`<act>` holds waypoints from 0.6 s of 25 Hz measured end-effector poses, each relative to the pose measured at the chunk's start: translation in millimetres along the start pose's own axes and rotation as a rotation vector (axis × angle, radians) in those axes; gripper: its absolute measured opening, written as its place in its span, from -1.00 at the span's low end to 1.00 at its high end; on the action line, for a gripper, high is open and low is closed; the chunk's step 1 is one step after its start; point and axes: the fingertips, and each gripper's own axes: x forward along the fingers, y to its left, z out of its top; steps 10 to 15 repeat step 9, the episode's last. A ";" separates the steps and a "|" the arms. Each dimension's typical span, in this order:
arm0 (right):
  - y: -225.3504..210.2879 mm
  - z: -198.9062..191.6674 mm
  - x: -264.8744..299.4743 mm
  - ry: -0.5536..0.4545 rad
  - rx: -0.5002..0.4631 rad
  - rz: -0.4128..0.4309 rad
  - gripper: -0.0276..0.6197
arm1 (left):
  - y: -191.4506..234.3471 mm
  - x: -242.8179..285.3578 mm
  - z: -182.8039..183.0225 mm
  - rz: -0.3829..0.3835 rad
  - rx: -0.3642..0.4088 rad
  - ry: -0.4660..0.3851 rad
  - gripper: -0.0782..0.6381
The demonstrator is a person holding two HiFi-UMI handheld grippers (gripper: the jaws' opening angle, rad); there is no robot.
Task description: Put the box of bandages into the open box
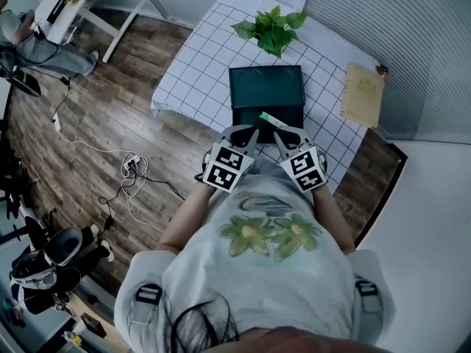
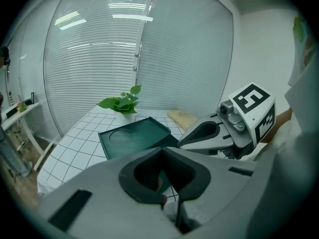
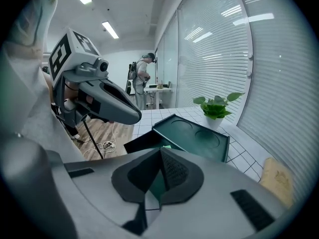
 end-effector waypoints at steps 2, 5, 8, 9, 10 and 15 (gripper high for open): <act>1.2 -0.9 1.6 0.007 0.011 -0.005 -0.89 | -0.2 0.7 -3.6 -0.006 -0.005 0.012 -0.76; 5.6 -4.5 4.8 0.027 0.024 -0.005 -0.89 | -3.0 3.0 -8.7 -0.024 -0.003 0.032 -0.76; 6.9 -8.6 6.6 0.043 0.027 -0.006 -0.89 | -2.5 6.2 -11.8 -0.032 0.002 0.048 -0.76; 6.8 -9.3 6.8 0.046 0.030 -0.007 -0.89 | -1.5 7.2 -12.6 -0.032 0.002 0.053 -0.76; 6.8 -9.3 6.8 0.046 0.030 -0.007 -0.89 | -1.5 7.2 -12.6 -0.032 0.002 0.053 -0.76; 6.8 -9.3 6.8 0.046 0.030 -0.007 -0.89 | -1.5 7.2 -12.6 -0.032 0.002 0.053 -0.76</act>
